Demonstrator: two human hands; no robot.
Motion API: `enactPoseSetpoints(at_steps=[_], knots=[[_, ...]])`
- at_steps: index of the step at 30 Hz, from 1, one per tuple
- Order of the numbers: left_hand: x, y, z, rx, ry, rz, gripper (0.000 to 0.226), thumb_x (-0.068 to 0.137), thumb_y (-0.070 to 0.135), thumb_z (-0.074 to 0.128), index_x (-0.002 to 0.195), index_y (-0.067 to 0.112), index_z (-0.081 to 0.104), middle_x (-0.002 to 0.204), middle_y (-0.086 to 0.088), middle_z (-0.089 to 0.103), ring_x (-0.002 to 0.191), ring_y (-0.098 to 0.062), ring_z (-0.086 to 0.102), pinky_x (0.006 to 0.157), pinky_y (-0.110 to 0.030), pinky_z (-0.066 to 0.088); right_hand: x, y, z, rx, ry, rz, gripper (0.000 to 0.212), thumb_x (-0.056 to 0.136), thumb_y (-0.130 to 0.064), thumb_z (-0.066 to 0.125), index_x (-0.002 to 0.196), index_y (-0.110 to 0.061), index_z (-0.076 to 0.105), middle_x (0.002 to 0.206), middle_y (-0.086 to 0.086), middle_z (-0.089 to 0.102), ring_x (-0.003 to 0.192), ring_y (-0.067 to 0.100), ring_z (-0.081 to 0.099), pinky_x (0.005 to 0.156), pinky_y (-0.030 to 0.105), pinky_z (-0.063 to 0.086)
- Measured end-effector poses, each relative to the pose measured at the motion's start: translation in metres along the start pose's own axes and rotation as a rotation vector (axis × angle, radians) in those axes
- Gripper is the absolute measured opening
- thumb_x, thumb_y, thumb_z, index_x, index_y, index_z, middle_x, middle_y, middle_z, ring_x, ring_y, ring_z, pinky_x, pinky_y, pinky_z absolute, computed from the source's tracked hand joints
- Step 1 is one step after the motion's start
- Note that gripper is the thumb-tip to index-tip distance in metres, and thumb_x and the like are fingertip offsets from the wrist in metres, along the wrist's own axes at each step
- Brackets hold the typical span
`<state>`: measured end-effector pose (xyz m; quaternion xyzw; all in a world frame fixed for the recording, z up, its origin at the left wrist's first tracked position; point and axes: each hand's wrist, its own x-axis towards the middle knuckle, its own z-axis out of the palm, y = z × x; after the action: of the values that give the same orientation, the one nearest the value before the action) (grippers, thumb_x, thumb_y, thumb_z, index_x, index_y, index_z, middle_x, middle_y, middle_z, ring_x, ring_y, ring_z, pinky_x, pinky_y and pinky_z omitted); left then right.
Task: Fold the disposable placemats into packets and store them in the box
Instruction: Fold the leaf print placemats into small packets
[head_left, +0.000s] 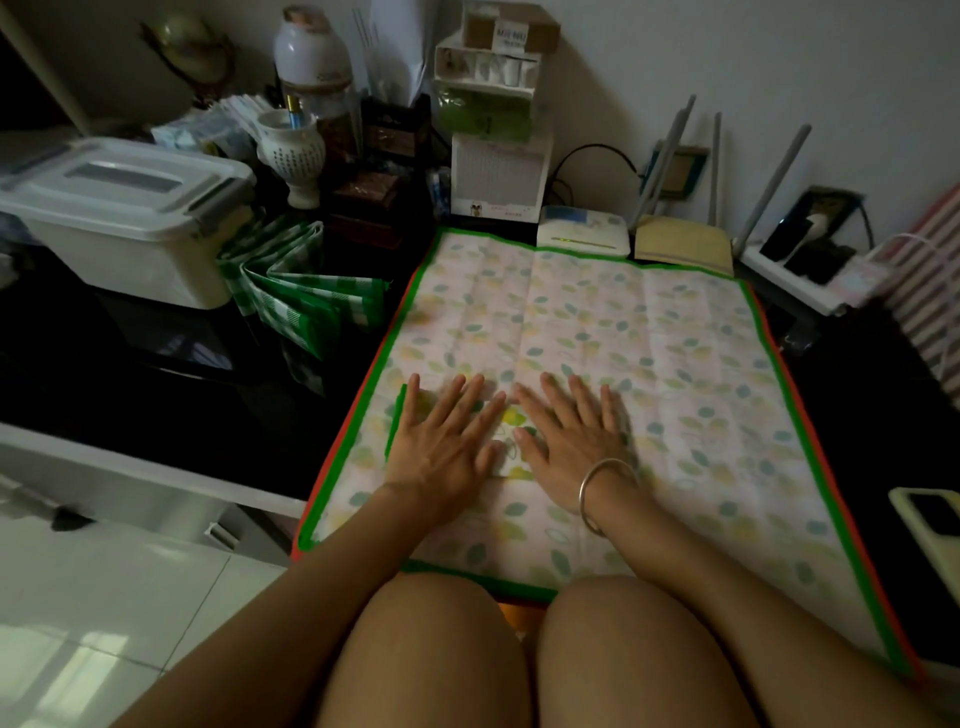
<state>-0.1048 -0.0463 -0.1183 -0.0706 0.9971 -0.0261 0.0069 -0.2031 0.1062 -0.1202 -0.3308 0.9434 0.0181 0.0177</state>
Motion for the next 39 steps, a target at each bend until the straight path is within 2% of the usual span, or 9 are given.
enactPoseSetpoints(at_steps=[3,7,19,21,23,26,29,32,39], knots=[[-0.001,-0.001,0.005,-0.061,0.034,0.002,0.069,0.089,0.058,-0.015,0.154,0.037,-0.004,0.163,0.003,-0.006,0.15,-0.016,-0.01,0.114,-0.062,-0.009,0.0,0.002,0.003,0.004,0.018,-0.002,0.063,0.086,-0.064,-0.005,0.147,-0.048,-0.009,0.16,-0.013,-0.008,0.147,0.02,-0.012,0.114,0.053,-0.015],[0.001,-0.005,0.007,-0.096,0.024,0.019,0.081,0.075,0.063,-0.037,0.149,0.038,-0.015,0.161,0.004,-0.015,0.148,-0.016,-0.017,0.113,-0.063,-0.011,0.001,0.0,0.002,0.028,0.012,-0.008,0.068,0.083,-0.064,-0.008,0.148,-0.046,-0.009,0.16,-0.013,-0.009,0.147,0.018,-0.013,0.114,0.052,-0.015],[0.007,-0.006,0.009,-0.126,-0.033,0.015,0.081,0.069,0.075,-0.031,0.143,0.041,-0.028,0.159,0.005,-0.025,0.145,-0.016,-0.027,0.111,-0.063,-0.017,-0.013,0.053,-0.006,0.041,-0.123,0.192,0.07,0.092,-0.063,0.004,0.148,-0.029,-0.021,0.159,0.0,-0.018,0.145,0.015,-0.02,0.115,0.048,-0.016],[0.007,-0.007,0.011,-0.147,-0.015,0.004,0.08,0.074,0.078,-0.021,0.144,0.039,-0.028,0.16,0.005,-0.023,0.146,-0.017,-0.026,0.111,-0.062,-0.018,-0.016,0.054,-0.008,0.131,0.032,0.21,0.08,0.088,-0.067,0.014,0.153,-0.025,-0.006,0.161,0.002,-0.002,0.147,0.02,-0.006,0.117,0.046,-0.01],[0.005,-0.007,0.011,-0.159,0.026,-0.006,0.079,0.081,0.077,-0.006,0.148,0.038,-0.023,0.161,0.004,-0.017,0.147,-0.019,-0.023,0.111,-0.062,-0.019,-0.023,0.051,-0.011,0.246,0.275,0.239,0.083,0.081,-0.064,0.034,0.149,-0.018,0.027,0.149,0.009,0.037,0.136,0.03,0.029,0.112,0.047,0.018],[0.005,-0.004,0.008,-0.15,0.036,0.01,0.075,0.084,0.074,-0.002,0.152,0.043,-0.003,0.163,0.002,-0.012,0.148,-0.023,-0.02,0.111,-0.063,-0.018,-0.031,0.043,-0.013,0.333,0.457,0.352,0.054,0.088,-0.046,0.048,0.131,-0.015,0.053,0.115,0.012,0.06,0.106,0.033,0.053,0.088,0.042,0.042],[0.004,-0.003,0.005,-0.125,0.006,0.02,0.076,0.081,0.072,-0.007,0.15,0.046,0.011,0.163,0.0,-0.014,0.147,-0.024,-0.022,0.11,-0.064,-0.018,-0.027,0.046,-0.016,0.495,0.314,0.536,0.037,0.095,-0.041,0.05,0.112,-0.01,0.062,0.107,0.013,0.067,0.1,0.035,0.06,0.079,0.036,0.045],[0.002,-0.003,0.006,-0.133,0.01,0.015,0.075,0.082,0.072,-0.009,0.151,0.048,0.007,0.162,0.001,-0.017,0.147,-0.024,-0.024,0.11,-0.064,-0.019,-0.022,0.054,-0.019,0.543,0.256,0.509,0.041,0.098,-0.037,0.046,0.079,-0.004,0.061,0.088,0.021,0.067,0.086,0.037,0.059,0.065,0.033,0.035],[0.003,-0.002,0.001,-0.234,-0.038,-0.015,0.076,0.077,0.075,-0.007,0.149,0.052,-0.002,0.162,0.003,-0.017,0.146,-0.022,-0.025,0.109,-0.061,-0.023,-0.023,0.056,-0.022,0.515,0.352,0.392,0.039,0.099,-0.028,0.047,0.082,0.004,0.061,0.086,0.026,0.065,0.081,0.04,0.058,0.062,0.033,0.025]])
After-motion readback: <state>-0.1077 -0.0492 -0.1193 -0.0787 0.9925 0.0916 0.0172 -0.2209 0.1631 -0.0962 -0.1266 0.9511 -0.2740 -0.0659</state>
